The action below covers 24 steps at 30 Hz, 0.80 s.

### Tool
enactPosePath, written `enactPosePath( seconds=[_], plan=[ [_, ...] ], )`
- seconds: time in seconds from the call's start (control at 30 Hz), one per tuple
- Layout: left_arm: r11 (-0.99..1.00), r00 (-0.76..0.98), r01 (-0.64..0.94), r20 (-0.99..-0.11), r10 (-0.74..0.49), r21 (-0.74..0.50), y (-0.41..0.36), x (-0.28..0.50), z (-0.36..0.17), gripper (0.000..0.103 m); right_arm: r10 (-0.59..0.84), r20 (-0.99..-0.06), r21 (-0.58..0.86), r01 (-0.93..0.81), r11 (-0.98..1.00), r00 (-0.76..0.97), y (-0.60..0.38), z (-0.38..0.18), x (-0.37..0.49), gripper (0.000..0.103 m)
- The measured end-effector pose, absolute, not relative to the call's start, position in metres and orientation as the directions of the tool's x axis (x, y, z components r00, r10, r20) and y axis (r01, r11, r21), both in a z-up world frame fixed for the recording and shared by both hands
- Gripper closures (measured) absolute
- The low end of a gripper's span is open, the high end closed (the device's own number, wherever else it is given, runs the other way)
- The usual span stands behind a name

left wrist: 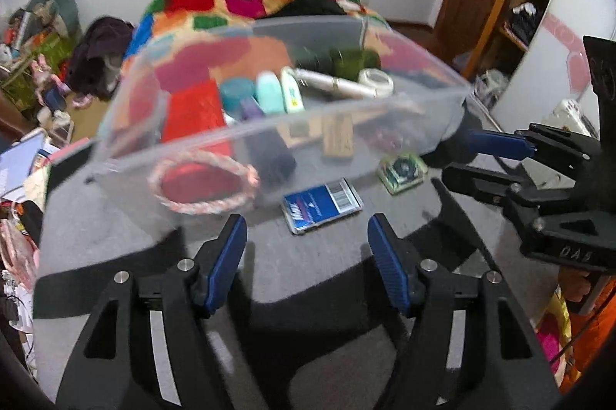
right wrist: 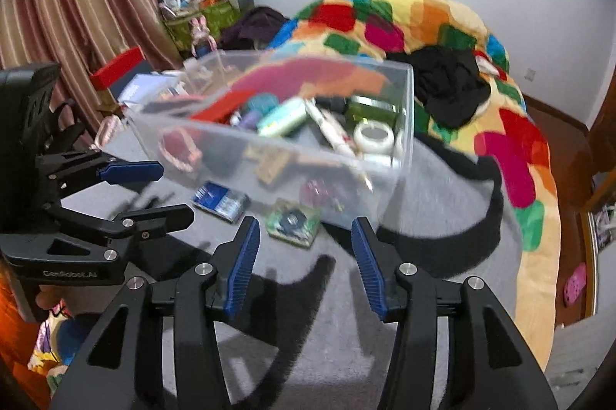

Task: Organize objects
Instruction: 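Grasp the blue card pack with the left gripper while the right gripper grasps the green compact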

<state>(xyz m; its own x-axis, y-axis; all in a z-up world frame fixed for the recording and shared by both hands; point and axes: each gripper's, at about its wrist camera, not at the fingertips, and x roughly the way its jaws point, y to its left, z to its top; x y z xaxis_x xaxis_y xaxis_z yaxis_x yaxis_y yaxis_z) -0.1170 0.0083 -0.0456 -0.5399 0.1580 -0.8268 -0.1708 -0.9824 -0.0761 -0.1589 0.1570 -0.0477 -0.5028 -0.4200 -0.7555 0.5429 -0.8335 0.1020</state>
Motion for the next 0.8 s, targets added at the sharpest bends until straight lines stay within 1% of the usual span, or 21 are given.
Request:
enactPosePath(
  seconds=[0.13, 0.2, 0.33, 0.4, 0.43, 0.47, 0.53, 0.67, 0.8],
  plan=[
    [-0.981, -0.502, -0.184, -0.852, 0.151, -0.066, 0.019, -0.129, -0.054, 0.038, -0.402, -0.777, 0.103, 0.532, -0.841, -0.485, 0.158, -0.059, -0.162, 0.057],
    [-0.980, -0.493, -0.191, -0.858, 0.143, -0.053, 0.024, -0.134, -0.057, 0.035, -0.406, -0.779, 0.114, 0.529, -0.841, -0.477, 0.159, -0.061, -0.162, 0.052],
    [-0.986, -0.478, -0.167, -0.873, 0.103, -0.025, 0.029, -0.141, -0.065, 0.035, -0.398, -0.781, 0.108, 0.524, -0.845, -0.482, 0.160, -0.063, -0.163, 0.049],
    [-0.986, -0.483, -0.163, -0.869, 0.104, -0.028, 0.028, -0.141, -0.065, 0.036, -0.398, -0.784, 0.105, 0.530, -0.841, -0.477, 0.157, -0.063, -0.163, 0.049],
    [-0.987, -0.486, -0.161, -0.868, 0.100, -0.024, 0.028, -0.140, -0.065, 0.038, -0.394, -0.785, 0.098, 0.532, -0.841, -0.478, 0.154, -0.063, -0.163, 0.049],
    [-0.987, -0.489, -0.158, -0.867, 0.095, -0.020, 0.027, -0.139, -0.066, 0.045, -0.389, -0.786, 0.091, 0.533, -0.841, -0.480, 0.152, -0.064, -0.164, 0.049],
    [-0.987, -0.493, -0.161, -0.863, 0.106, -0.029, 0.026, -0.136, -0.065, 0.052, -0.390, -0.790, 0.095, 0.533, -0.840, -0.473, 0.148, -0.066, -0.166, 0.049],
    [-0.988, -0.501, -0.147, -0.858, 0.110, -0.041, 0.021, -0.132, -0.063, 0.054, -0.387, -0.804, 0.106, 0.532, -0.840, -0.451, 0.139, -0.071, -0.172, 0.049],
    [-0.988, -0.515, -0.125, -0.846, 0.141, -0.089, 0.010, -0.127, -0.059, 0.053, -0.393, -0.810, 0.130, 0.520, -0.844, -0.435, 0.137, -0.075, -0.180, 0.049]
  ],
)
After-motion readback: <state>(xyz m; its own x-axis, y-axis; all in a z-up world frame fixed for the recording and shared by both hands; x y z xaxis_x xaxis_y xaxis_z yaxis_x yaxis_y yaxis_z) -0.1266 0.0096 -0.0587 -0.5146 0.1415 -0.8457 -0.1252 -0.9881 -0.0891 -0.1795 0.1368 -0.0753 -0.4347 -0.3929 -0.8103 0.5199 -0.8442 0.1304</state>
